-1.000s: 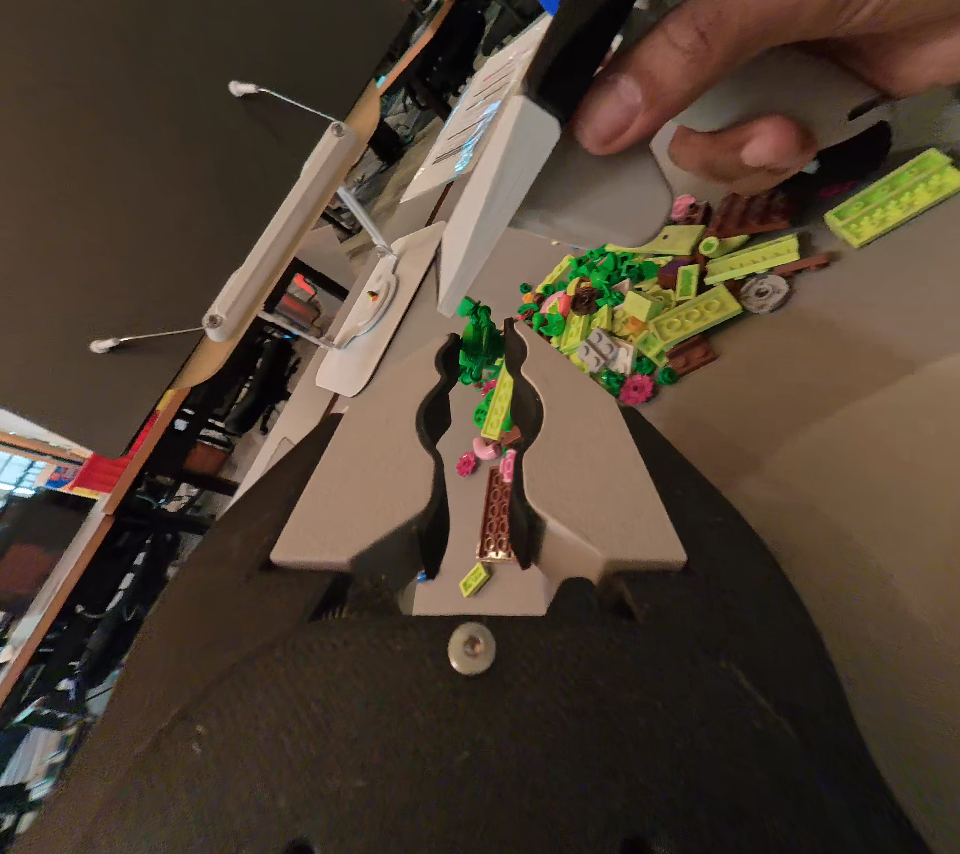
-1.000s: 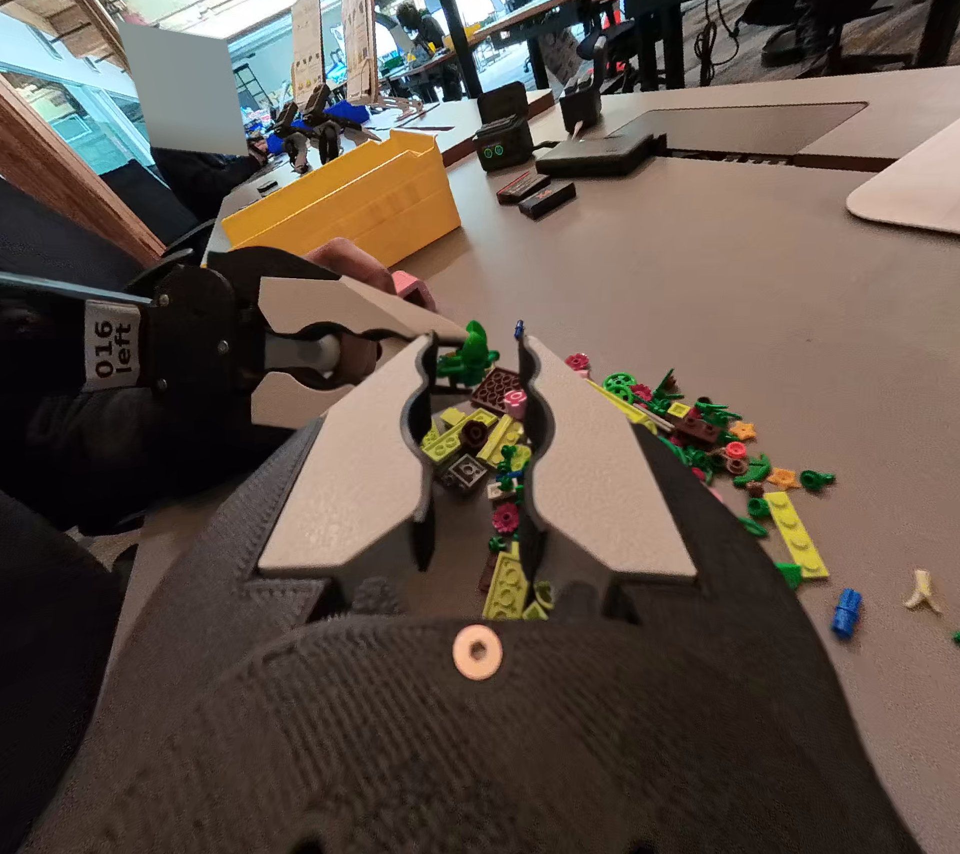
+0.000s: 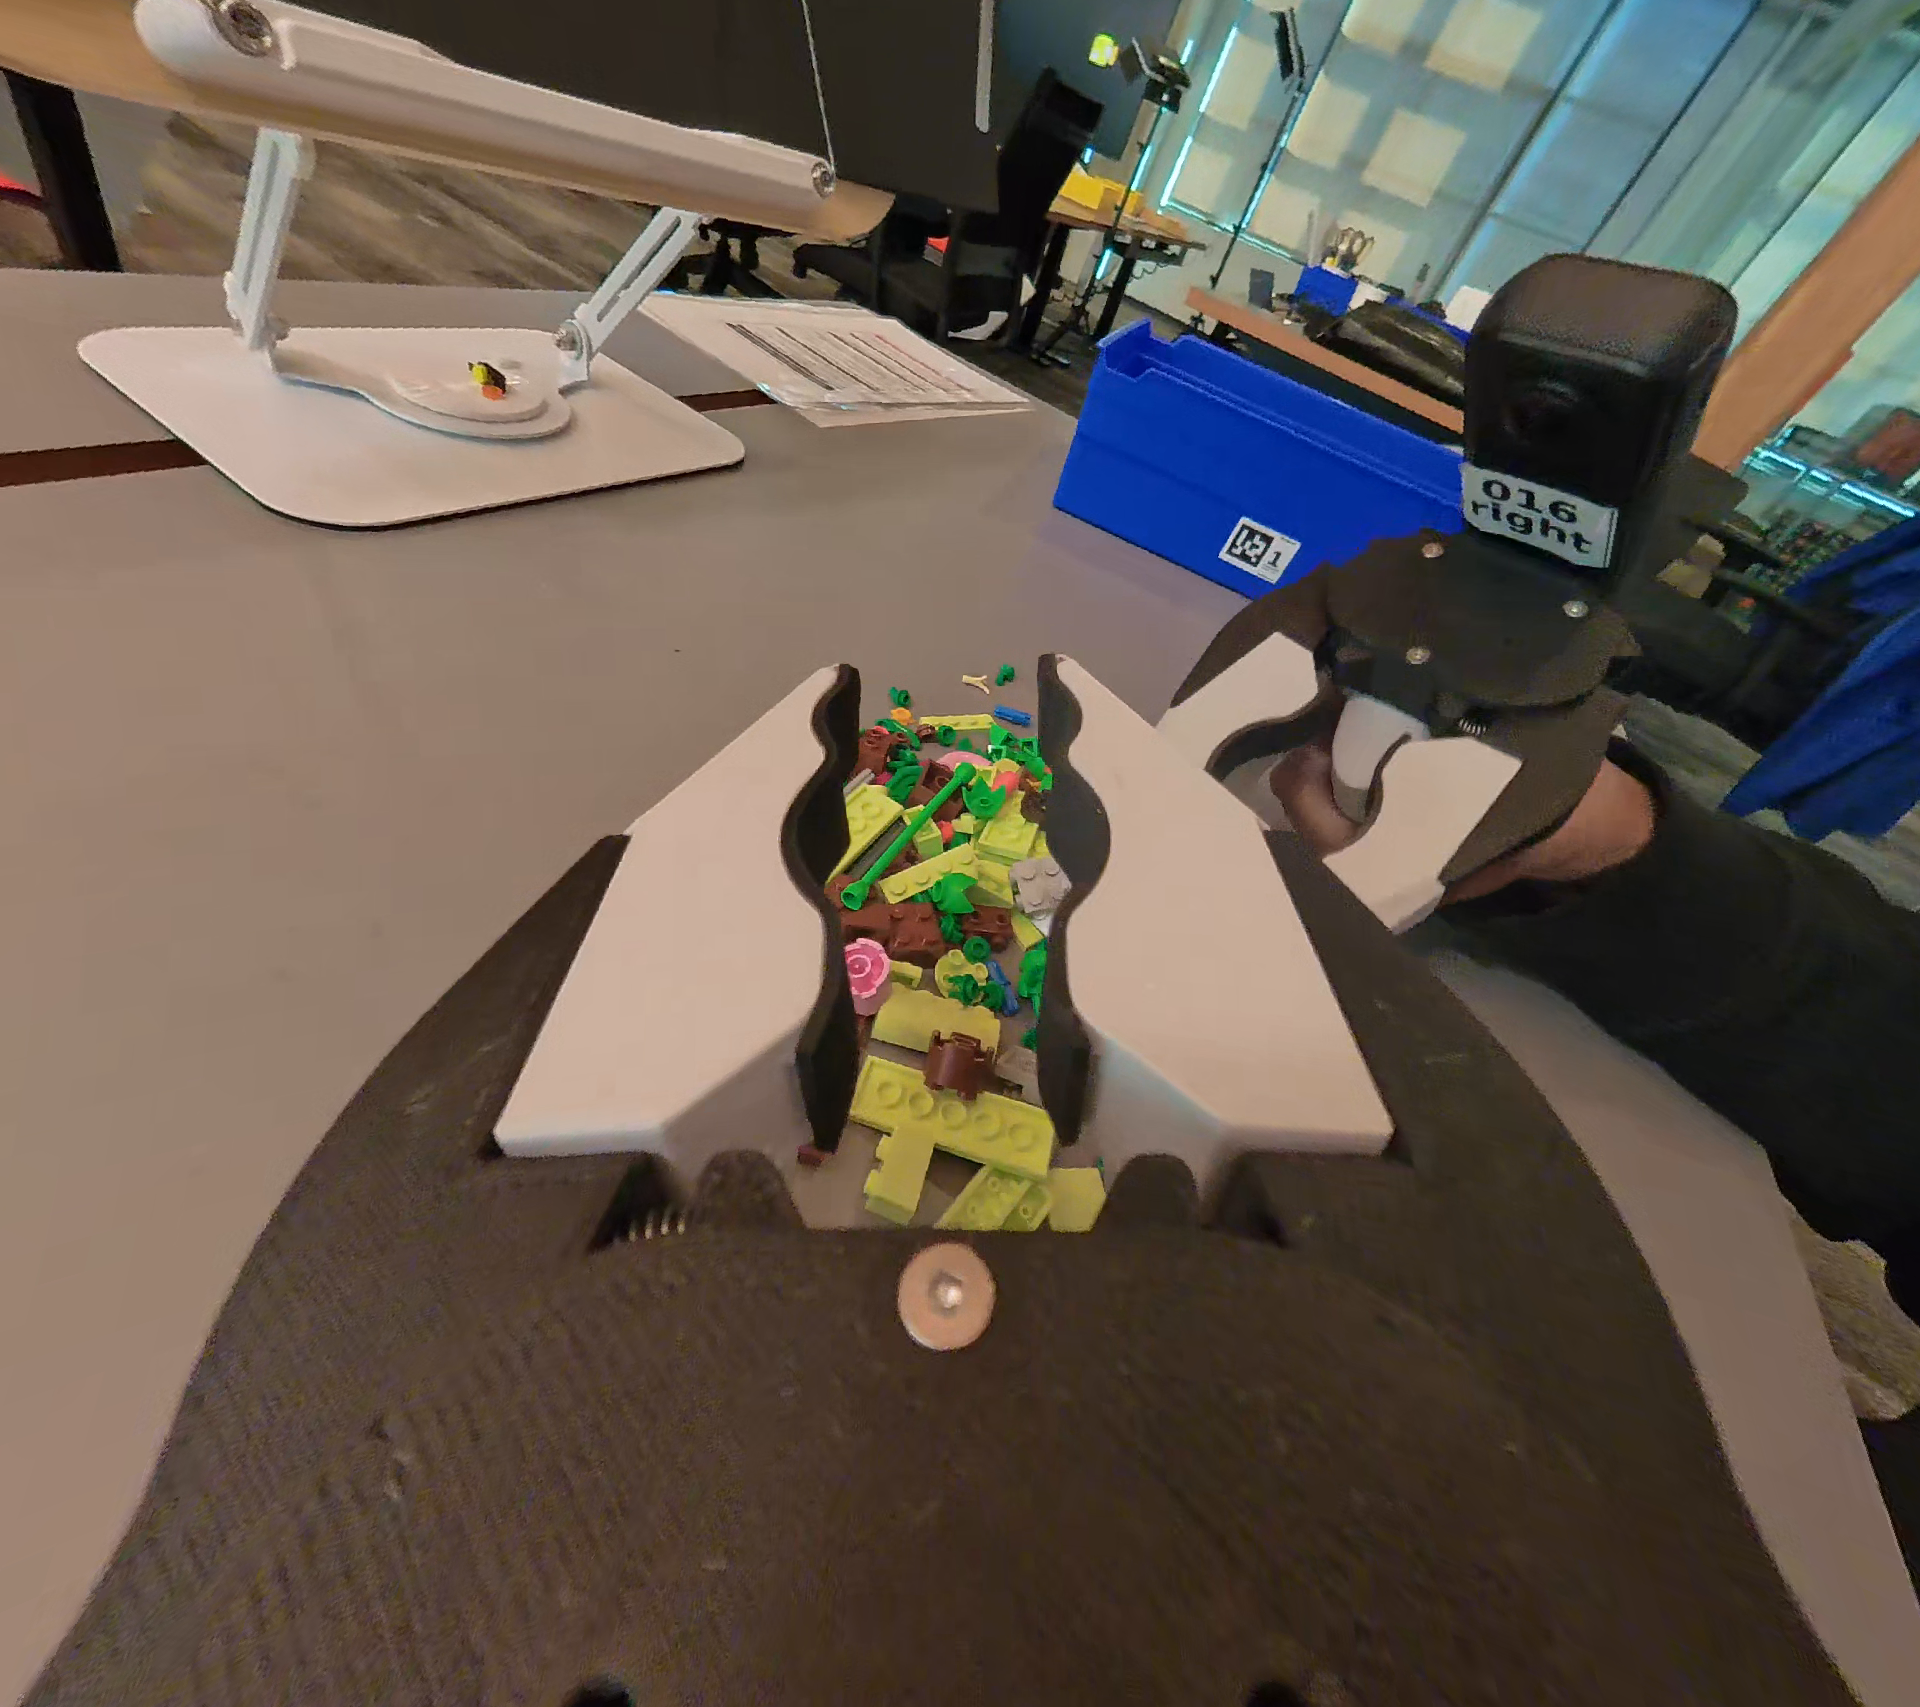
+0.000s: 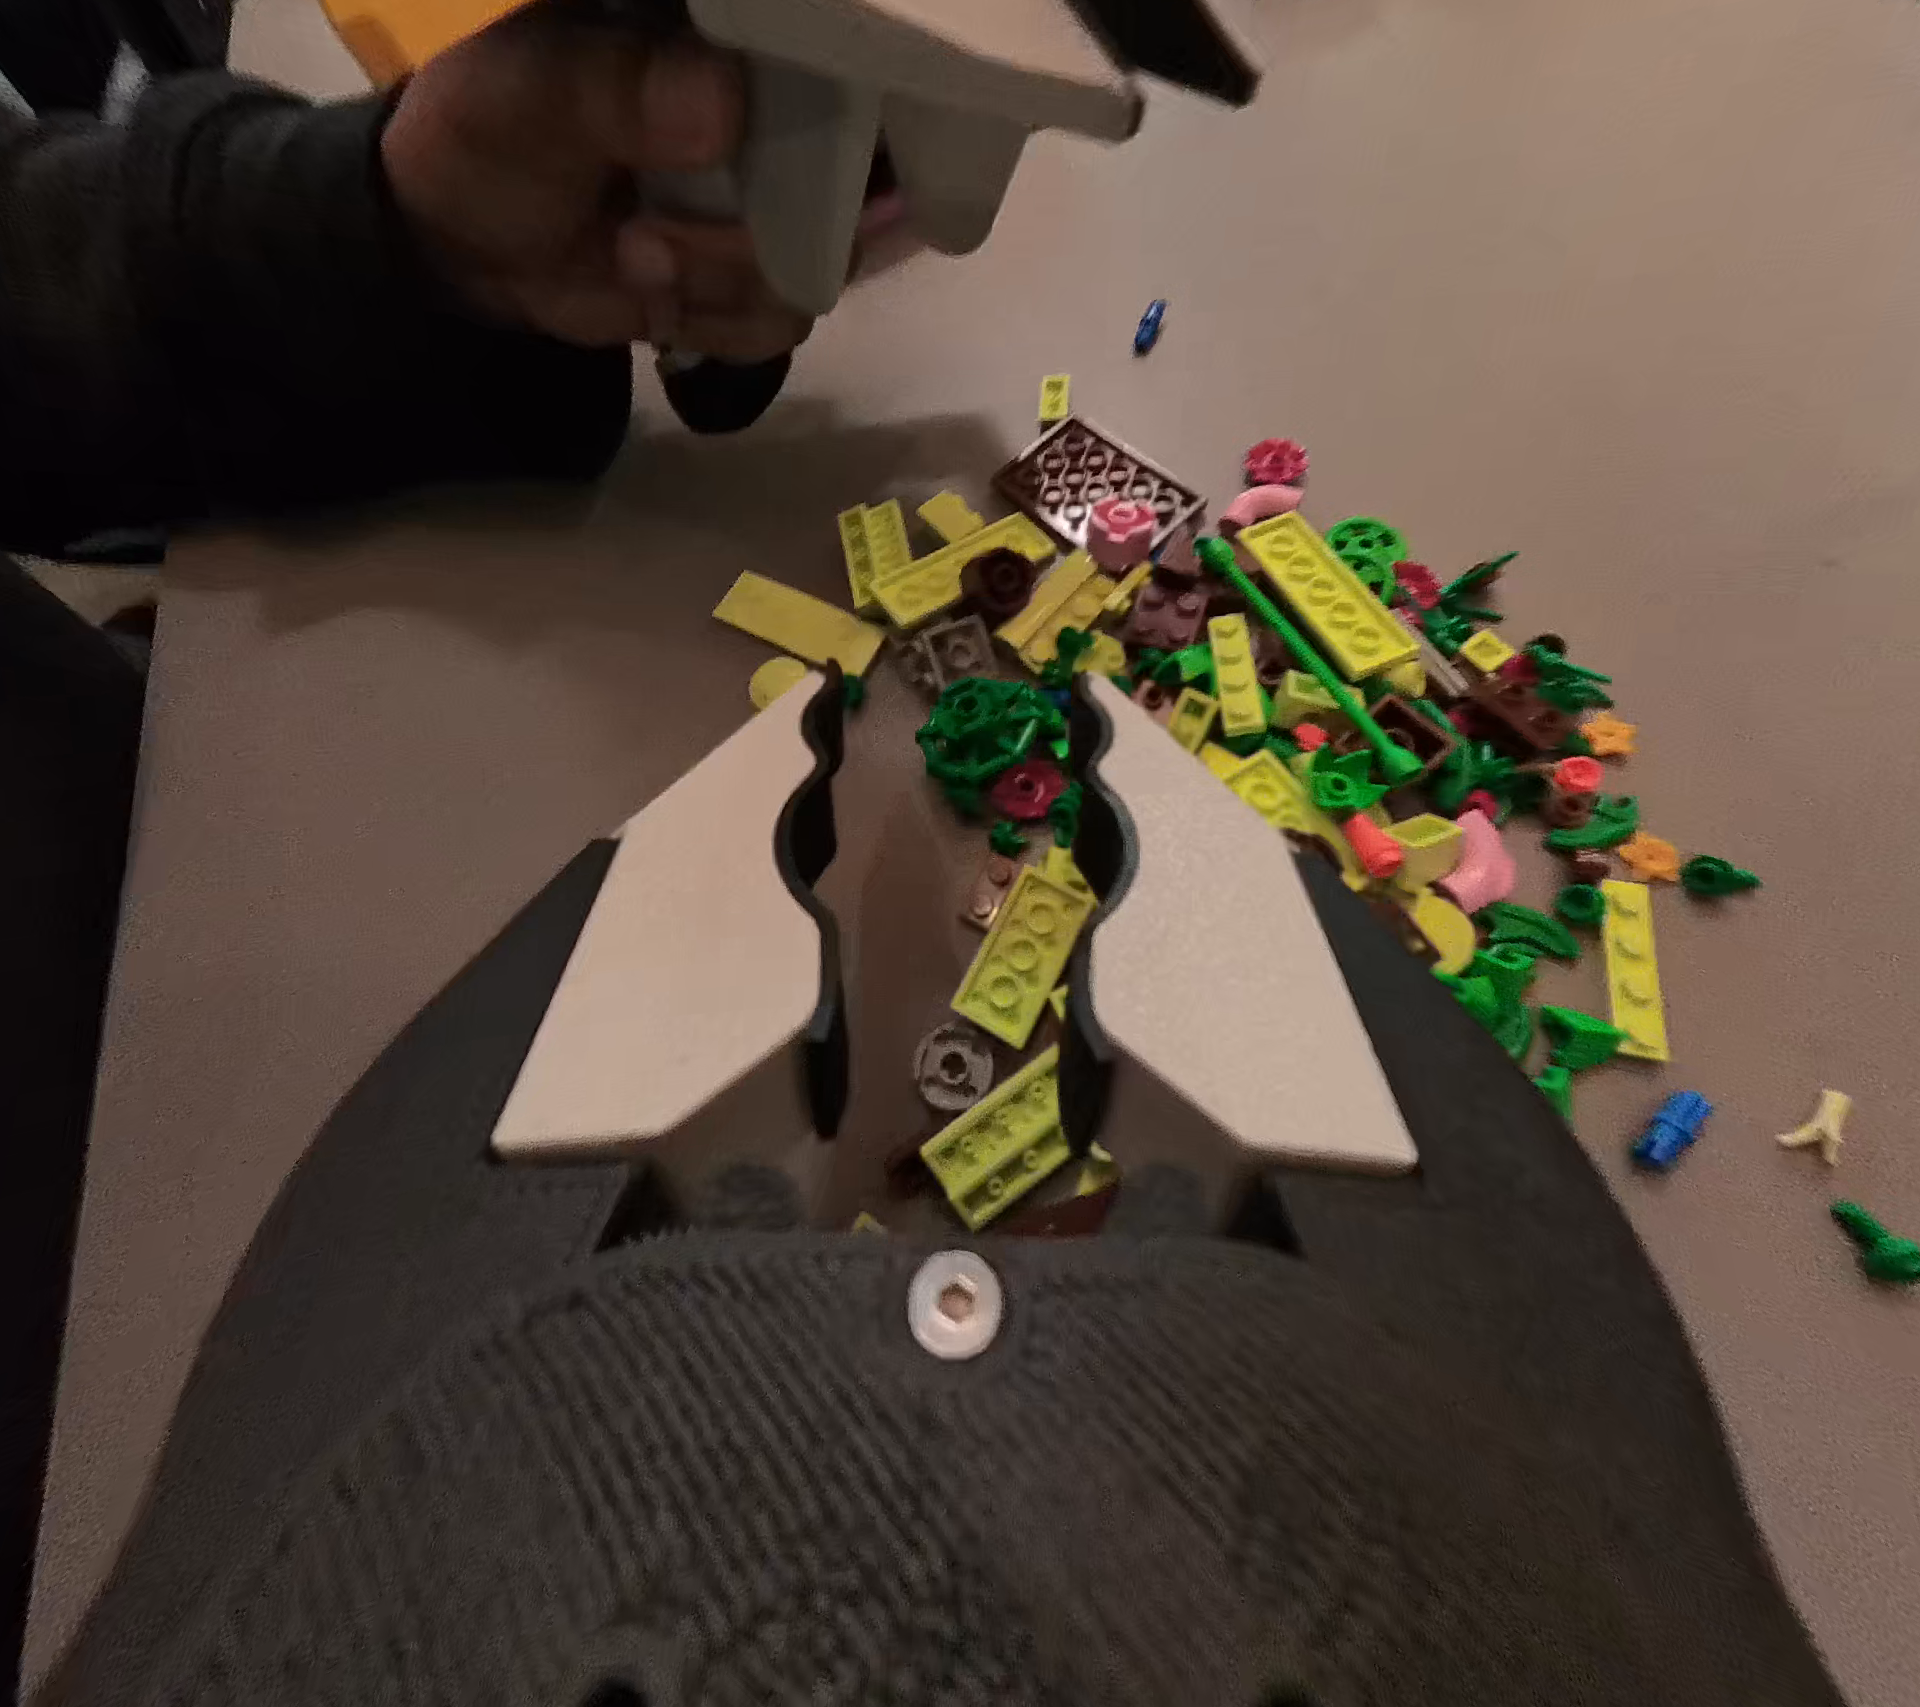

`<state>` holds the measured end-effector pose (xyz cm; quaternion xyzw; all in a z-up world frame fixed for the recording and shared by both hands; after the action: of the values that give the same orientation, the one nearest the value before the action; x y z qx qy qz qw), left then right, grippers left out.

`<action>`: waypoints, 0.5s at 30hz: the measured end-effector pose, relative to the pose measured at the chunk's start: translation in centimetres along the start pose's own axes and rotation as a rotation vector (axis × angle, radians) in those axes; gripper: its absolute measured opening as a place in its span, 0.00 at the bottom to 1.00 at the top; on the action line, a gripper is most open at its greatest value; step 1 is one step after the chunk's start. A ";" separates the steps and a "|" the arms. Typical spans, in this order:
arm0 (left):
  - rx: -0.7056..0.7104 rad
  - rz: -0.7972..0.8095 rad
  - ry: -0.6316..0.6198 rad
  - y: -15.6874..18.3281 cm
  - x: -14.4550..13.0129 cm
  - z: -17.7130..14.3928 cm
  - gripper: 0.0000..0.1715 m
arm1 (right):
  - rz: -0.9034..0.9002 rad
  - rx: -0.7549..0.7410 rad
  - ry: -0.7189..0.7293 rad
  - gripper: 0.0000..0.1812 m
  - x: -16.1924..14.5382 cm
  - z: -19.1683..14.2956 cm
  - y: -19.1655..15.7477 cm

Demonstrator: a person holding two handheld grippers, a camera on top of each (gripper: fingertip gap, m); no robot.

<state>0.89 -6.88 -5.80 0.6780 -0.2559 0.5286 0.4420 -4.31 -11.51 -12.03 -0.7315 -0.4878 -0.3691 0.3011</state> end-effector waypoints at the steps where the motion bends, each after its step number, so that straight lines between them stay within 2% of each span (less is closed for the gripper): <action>1: 0.000 0.004 -0.005 0.0 -0.1 0.0 0.18 | -0.026 -0.022 -0.030 0.23 -0.4 0.3 0.0; 5: -0.002 0.039 -0.029 0.3 -0.3 0.1 0.16 | -0.145 -0.108 -0.120 0.23 -1.7 1.3 0.2; 9: -0.006 0.071 -0.062 0.7 -0.7 0.4 0.15 | -0.221 -0.148 -0.159 0.14 -2.3 1.8 0.2; 11: -0.007 0.077 -0.064 0.8 -0.8 0.4 0.16 | -0.247 -0.166 -0.155 0.13 -2.1 1.8 0.2; 12: 0.006 0.075 -0.058 0.6 -0.7 0.4 0.23 | -0.257 -0.175 -0.145 0.13 -1.9 1.7 0.2; 14: 0.028 0.067 -0.020 0.3 -0.1 0.3 0.42 | -0.276 -0.207 -0.101 0.14 -1.1 1.2 0.5; 15: 0.023 0.053 0.002 0.3 0.3 0.2 0.47 | -0.286 -0.227 -0.068 0.13 -0.5 0.8 0.7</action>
<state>0.81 -7.17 -5.46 0.6755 -0.2673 0.5435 0.4206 -3.57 -11.31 -12.96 -0.6962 -0.5518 -0.4359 0.1445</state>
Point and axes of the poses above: each gripper's, where its closed fingertips meet, z out along the fingers, x out of its top, y = z × x across the jaws, the point moved 1 cm from there along -z, back along the fingers, and after that the axes turned 7 degrees about -x, right-handed, at the moved point
